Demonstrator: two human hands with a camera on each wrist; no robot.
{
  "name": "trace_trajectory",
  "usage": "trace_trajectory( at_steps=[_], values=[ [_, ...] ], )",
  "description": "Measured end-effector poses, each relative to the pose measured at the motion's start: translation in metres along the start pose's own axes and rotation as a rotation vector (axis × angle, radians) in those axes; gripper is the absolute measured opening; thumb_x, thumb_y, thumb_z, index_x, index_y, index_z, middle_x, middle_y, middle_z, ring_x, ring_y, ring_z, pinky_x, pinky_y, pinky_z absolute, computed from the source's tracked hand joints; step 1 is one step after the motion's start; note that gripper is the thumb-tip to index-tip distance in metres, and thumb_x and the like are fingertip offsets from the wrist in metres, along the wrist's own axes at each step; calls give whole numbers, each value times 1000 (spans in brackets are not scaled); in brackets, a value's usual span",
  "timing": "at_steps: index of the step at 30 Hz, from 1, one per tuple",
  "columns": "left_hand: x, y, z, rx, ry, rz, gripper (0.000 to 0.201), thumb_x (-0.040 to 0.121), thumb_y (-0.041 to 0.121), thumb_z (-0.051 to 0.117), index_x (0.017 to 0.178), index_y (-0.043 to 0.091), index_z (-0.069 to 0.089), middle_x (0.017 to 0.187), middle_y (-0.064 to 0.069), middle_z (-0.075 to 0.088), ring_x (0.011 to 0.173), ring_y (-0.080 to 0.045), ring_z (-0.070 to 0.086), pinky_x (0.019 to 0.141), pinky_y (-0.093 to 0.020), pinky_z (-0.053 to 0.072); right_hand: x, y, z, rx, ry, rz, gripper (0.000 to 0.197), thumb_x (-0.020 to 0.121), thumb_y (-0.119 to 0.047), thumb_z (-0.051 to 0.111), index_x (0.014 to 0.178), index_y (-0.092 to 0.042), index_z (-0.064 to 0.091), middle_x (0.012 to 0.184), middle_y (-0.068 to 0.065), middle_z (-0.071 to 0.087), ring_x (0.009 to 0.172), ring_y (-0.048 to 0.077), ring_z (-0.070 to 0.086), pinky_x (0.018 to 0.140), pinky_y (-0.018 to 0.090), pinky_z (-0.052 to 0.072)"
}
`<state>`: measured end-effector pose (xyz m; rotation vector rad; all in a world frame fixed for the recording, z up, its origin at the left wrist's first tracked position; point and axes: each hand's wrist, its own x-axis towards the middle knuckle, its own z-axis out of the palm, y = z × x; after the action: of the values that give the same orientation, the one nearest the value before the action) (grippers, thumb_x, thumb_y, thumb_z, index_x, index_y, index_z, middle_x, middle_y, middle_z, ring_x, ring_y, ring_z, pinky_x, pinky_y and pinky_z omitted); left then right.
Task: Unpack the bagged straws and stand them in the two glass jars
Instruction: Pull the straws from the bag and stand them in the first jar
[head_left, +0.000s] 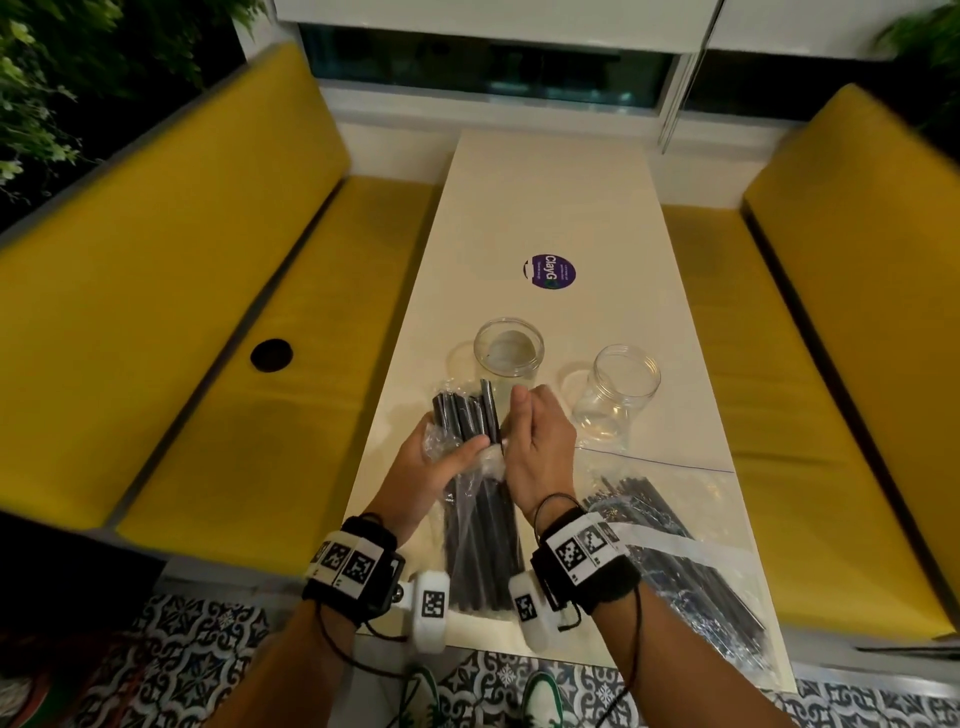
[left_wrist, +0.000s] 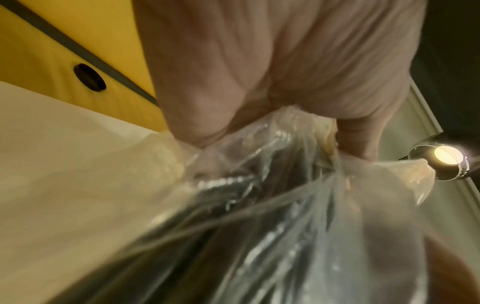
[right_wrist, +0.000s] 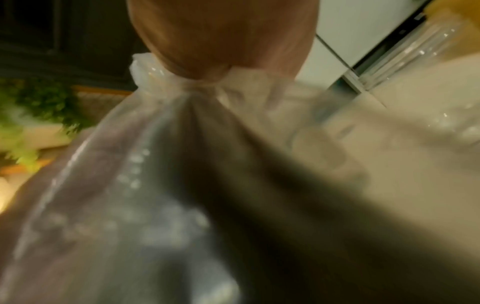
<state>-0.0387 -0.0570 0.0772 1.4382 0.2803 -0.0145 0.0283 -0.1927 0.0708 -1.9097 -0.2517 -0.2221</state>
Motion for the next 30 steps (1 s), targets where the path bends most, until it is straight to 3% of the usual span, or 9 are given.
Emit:
trace_trajectory(
  at_steps=[3,6,10,12,15,18,22,26,30],
  values=[
    [-3,-2,-2,-22,-112,-69,79,84,63,76,143,12,61,131,-8,76,127,-29,69,107,-44,52,12,6,4,132,-39,324,35,108,-44,50,84,-21,62,74,-3,66,67,14,61,68,32,53],
    [-5,1,2,5,-190,-27,47,96,31,76,133,4,65,123,-16,78,116,-30,74,92,-30,59,17,12,10,229,-84,594,36,93,-57,68,105,-24,59,101,9,75,92,29,75,88,48,61],
    [-7,1,11,-23,88,34,31,91,16,81,117,3,73,105,-10,83,97,-26,80,78,-25,62,14,4,7,199,-208,598,72,103,-65,41,97,-3,76,91,19,78,89,36,77,84,45,62],
    [-2,-3,10,-33,286,63,21,88,14,84,104,4,74,86,2,83,75,-11,78,64,-18,58,8,1,4,376,-308,620,68,107,-61,35,108,-9,78,97,12,81,90,29,77,85,41,59],
    [4,-11,6,-20,457,23,27,86,22,85,86,7,63,56,11,61,45,-1,51,47,-15,42,-5,7,2,369,-361,468,60,98,-61,45,134,-18,66,124,4,70,113,23,68,96,37,53],
    [-1,-4,14,-115,305,-26,20,91,19,79,100,1,77,76,0,79,63,-10,73,55,-18,54,-19,8,4,214,-252,276,37,108,-37,48,139,-25,64,132,-2,65,120,12,63,104,28,49],
    [-8,7,23,-272,98,-116,34,96,27,74,121,5,78,109,-16,82,100,-26,80,74,-29,63,-15,5,6,318,27,401,13,100,-35,68,104,-23,71,73,-2,73,59,12,60,61,36,51],
    [-10,16,16,-459,-87,-261,64,101,55,51,138,4,67,123,-22,75,108,-34,74,97,-48,57,-5,5,-2,281,-45,460,31,93,-47,73,86,-18,80,77,2,79,66,23,71,70,41,61],
    [-5,8,8,-480,-204,-289,64,98,41,65,148,1,57,144,-32,61,131,-49,61,113,-60,48,-7,6,-2,276,-115,503,30,94,-46,73,87,-18,83,76,6,79,66,25,70,72,50,62]
  ],
)
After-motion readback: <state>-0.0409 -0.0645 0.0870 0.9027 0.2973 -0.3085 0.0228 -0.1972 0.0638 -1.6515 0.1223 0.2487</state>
